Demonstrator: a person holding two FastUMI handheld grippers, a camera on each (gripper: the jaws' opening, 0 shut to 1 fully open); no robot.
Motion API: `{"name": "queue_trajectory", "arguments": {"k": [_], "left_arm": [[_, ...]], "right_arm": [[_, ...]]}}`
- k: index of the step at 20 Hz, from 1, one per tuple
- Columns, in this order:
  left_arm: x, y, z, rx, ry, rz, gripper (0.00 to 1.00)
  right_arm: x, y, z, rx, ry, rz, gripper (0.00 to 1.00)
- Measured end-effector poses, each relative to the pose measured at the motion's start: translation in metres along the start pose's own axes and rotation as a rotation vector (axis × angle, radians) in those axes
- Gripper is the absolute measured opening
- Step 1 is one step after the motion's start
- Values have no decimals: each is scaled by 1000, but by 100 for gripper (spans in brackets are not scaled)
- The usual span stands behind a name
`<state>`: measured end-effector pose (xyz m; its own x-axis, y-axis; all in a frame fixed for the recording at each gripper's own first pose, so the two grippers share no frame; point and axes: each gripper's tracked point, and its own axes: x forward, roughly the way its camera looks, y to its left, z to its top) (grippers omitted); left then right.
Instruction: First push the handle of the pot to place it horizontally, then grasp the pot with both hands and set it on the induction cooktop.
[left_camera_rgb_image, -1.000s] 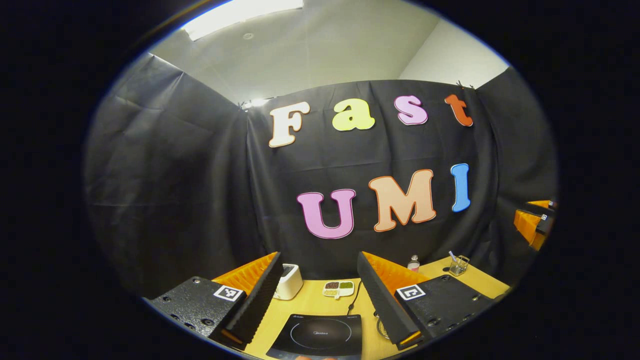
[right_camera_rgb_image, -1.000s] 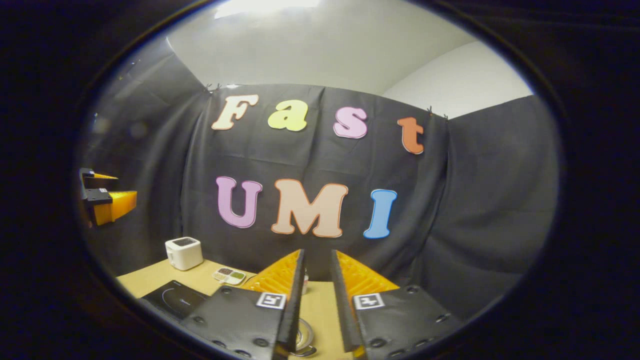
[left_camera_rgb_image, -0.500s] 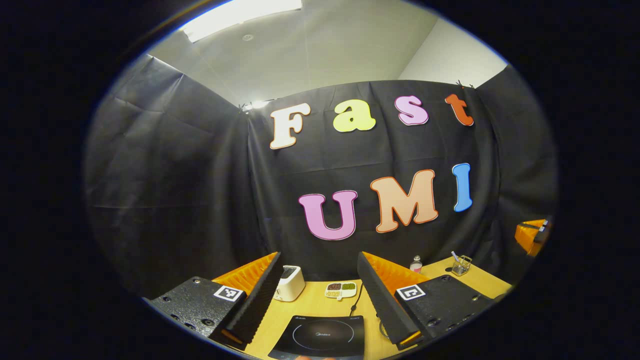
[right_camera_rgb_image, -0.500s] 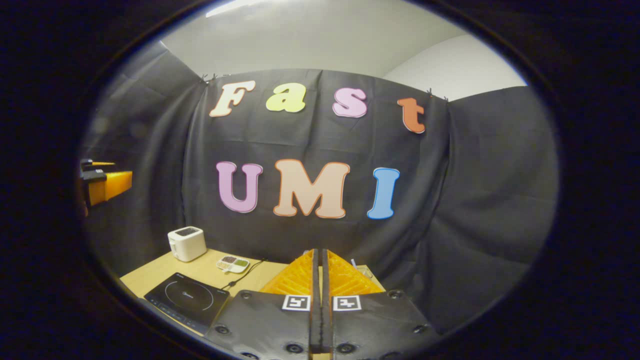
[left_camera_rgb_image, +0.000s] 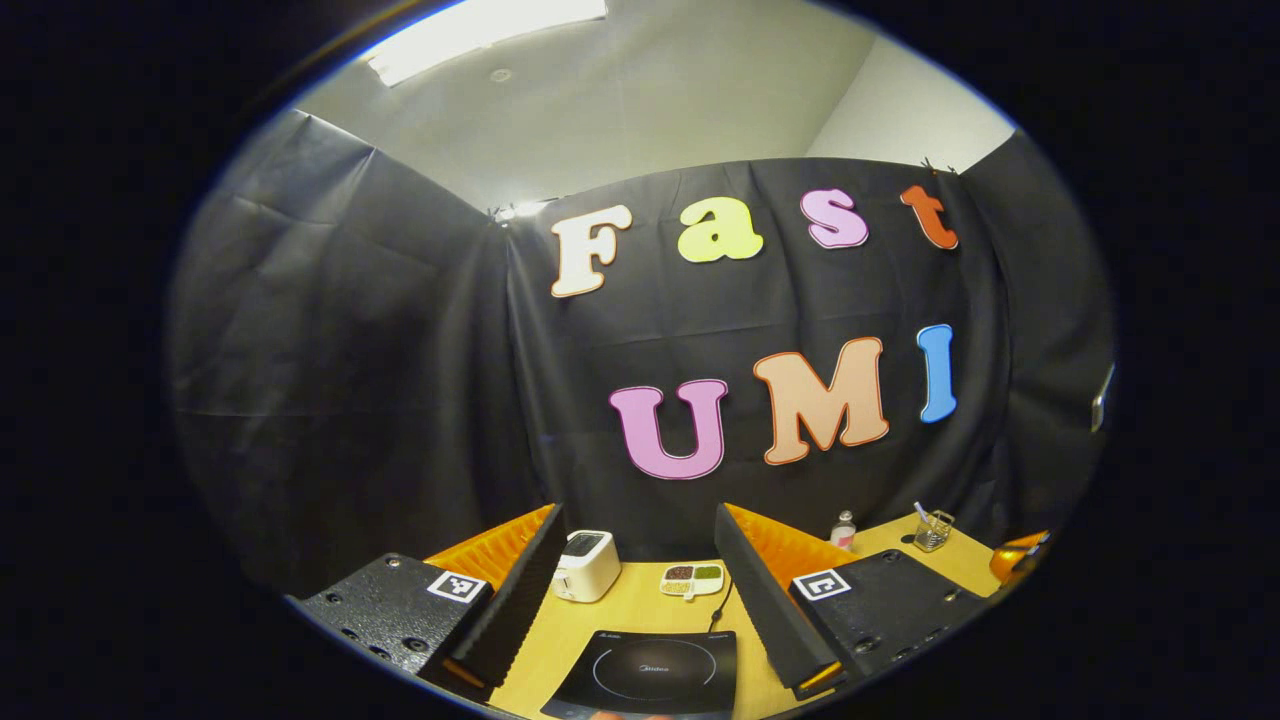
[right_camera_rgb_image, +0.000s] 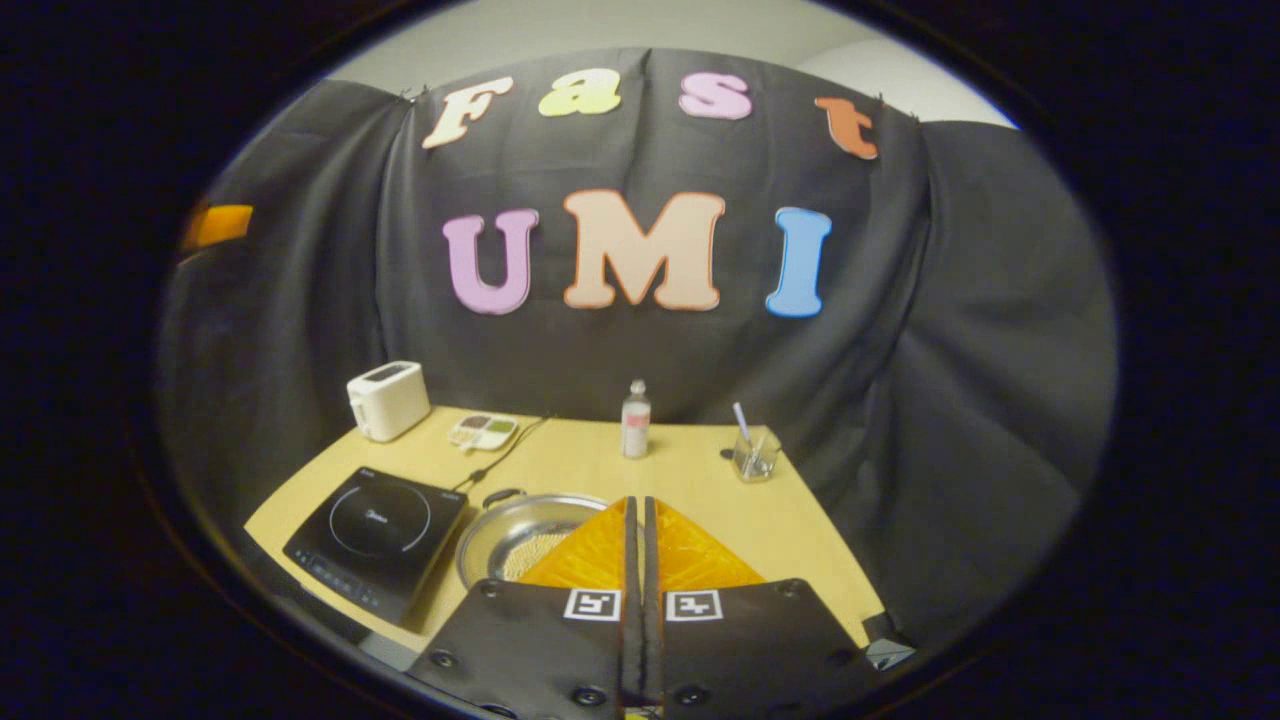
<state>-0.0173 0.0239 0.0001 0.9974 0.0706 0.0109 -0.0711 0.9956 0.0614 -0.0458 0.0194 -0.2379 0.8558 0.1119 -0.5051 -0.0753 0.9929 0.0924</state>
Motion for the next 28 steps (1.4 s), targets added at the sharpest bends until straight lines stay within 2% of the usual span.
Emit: {"name": "queue_trajectory", "arguments": {"k": [1,8,11,13,18,19,20,28], "left_arm": [[0,3,0,2,1,9,96],[-3,23,-8,28,22,79,95],[-3,32,-12,32,32,116,95],[-6,38,-13,35,38,140,95],[-11,51,-18,32,55,200,95],[-10,52,-19,31,59,210,94],[-11,55,-20,32,62,220,94],[-15,60,-24,36,88,284,95]], "right_arm": [[5,2,-17,5,38,11,0],[30,21,-118,-1,260,95,3],[36,31,-148,-15,334,142,0],[38,38,-166,-30,379,169,3],[44,46,-197,-83,472,224,3],[46,46,-203,-86,486,231,0],[48,46,-207,-90,501,237,3],[64,25,-222,-110,547,247,2]]}}
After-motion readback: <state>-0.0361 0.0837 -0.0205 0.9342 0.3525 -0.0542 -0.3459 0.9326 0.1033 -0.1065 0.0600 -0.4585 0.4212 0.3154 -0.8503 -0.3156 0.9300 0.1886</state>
